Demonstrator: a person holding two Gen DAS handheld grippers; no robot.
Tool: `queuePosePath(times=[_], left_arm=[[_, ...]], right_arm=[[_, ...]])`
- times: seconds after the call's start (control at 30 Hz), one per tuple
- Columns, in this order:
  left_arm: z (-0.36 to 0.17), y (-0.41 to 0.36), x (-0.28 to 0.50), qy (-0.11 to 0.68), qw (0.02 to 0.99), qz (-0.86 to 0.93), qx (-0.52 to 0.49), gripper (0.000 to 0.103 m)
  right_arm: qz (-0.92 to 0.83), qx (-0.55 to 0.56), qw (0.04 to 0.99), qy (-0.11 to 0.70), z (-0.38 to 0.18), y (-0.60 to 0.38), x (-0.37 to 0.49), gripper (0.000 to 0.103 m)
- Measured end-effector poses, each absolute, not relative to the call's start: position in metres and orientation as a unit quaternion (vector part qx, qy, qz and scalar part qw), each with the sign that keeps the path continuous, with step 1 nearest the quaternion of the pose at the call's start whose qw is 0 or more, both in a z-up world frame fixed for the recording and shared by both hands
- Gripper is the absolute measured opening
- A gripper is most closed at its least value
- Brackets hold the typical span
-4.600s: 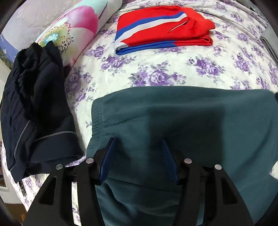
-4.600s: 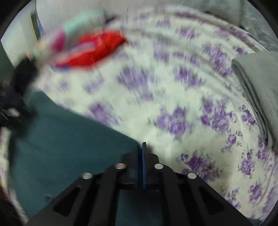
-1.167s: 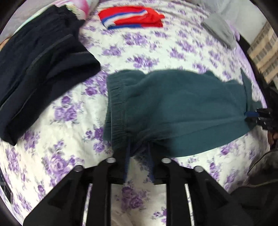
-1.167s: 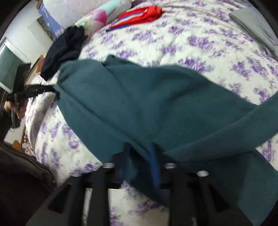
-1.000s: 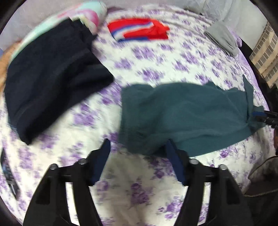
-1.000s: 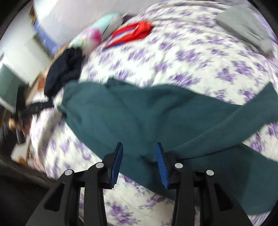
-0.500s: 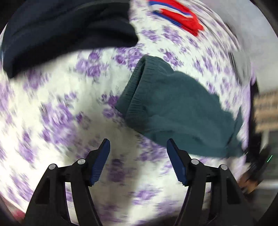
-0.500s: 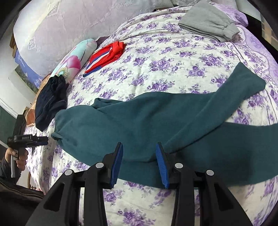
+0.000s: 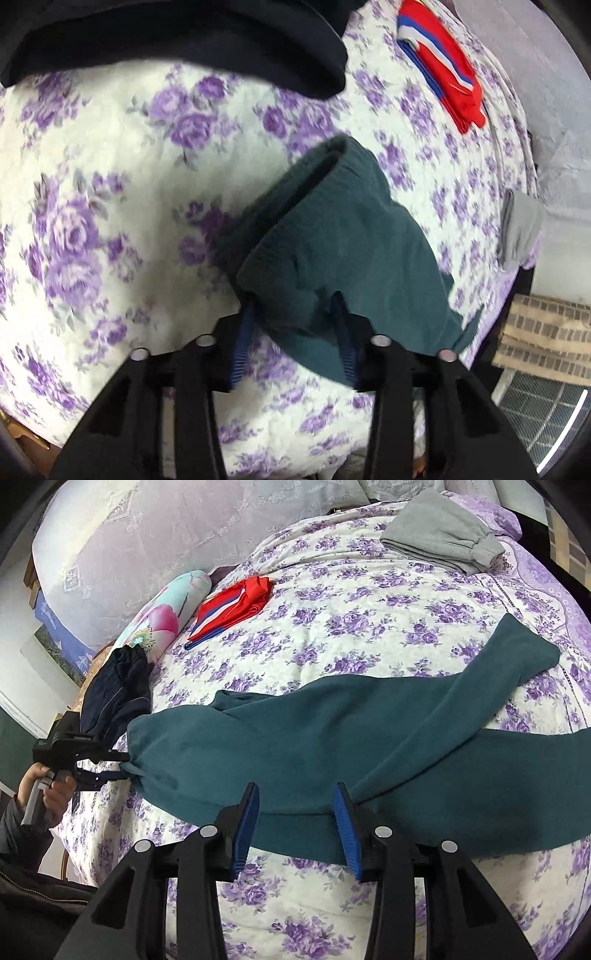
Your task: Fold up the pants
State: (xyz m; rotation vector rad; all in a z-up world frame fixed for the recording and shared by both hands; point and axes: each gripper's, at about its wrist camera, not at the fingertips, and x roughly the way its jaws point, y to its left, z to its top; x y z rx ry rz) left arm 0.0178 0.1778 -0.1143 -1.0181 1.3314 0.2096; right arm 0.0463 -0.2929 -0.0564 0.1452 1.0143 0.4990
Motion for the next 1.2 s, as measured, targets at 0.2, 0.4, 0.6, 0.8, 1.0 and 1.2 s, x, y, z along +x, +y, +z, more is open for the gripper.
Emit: queuePosePath(times=[0.2,0.4,0.6,0.8,1.0,1.2], left_arm=[[-0.076,0.17,0.016,0.559,0.739,0.117,-0.357,0.004],[-0.073,0.153,0.02,0.595,0.77,0.158,-0.17,0.01],[-0.1,0.159,0.01,0.615,0.744,0.165,-0.202,0.025],[-0.057,0.16,0.002,0.57,0.787,0.189,-0.14,0.056],[-0.045,0.141,-0.006,0.547,0.795,0.204,-0.168,0.061],[-0.058,0.089,0.009,0.558,0.79,0.184,-0.177,0.062]], right_arm=[[0.233,0.065,0.841,0.484,-0.058,-0.289,0.047,0.042],[0.185,0.052,0.838,0.51,-0.071,-0.294,0.059,0.044],[0.105,0.08,0.859,0.495,-0.062,-0.338,0.077,0.062],[0.003,0.097,0.887,0.45,-0.039,-0.396,0.136,0.067],[-0.017,0.033,0.888,0.458,-0.047,-0.4,0.225,0.066],[-0.048,0.013,0.87,0.491,-0.077,-0.399,0.297,0.065]])
